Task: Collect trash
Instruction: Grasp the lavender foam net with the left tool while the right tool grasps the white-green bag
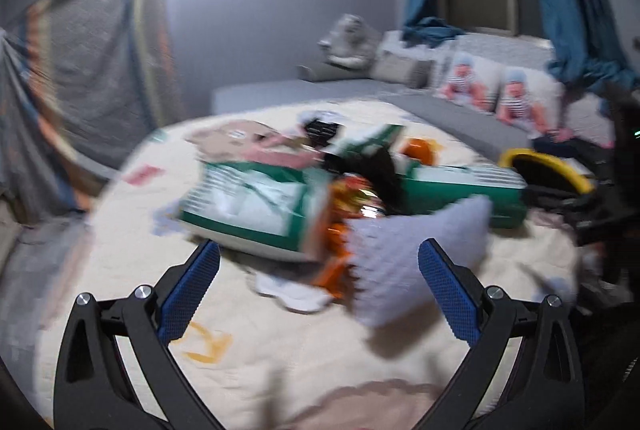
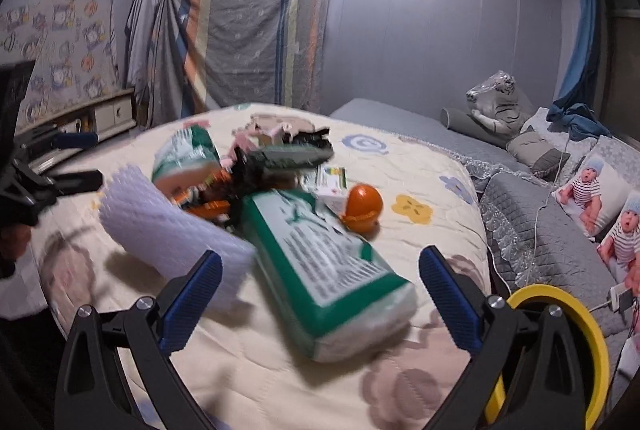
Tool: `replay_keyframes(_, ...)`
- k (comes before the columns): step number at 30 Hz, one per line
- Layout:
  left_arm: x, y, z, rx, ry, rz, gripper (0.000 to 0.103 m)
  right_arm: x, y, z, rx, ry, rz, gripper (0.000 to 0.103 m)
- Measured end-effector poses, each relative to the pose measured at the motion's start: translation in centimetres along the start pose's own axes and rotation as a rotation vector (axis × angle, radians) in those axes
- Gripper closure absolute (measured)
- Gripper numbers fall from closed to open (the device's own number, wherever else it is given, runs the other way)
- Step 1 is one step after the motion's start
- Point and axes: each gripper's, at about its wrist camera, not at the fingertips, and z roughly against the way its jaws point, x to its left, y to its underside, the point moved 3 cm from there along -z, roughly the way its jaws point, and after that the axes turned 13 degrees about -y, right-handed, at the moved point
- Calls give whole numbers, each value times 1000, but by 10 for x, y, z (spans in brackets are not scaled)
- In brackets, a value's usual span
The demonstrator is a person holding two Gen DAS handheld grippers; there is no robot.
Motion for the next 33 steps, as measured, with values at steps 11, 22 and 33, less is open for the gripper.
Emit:
replay_keyframes(11,-31,3,-46,86,69,-24,8,-40,10,-38,93,-122,-29,8)
replay_keyframes(22,-60,0,-87,182,160,-20,31,-48,5,-66,158,-238,-92,8)
replay_keyframes(33,-66,7,-89,178,101,-27,59,-48,9,-66,162,-211,-170,27)
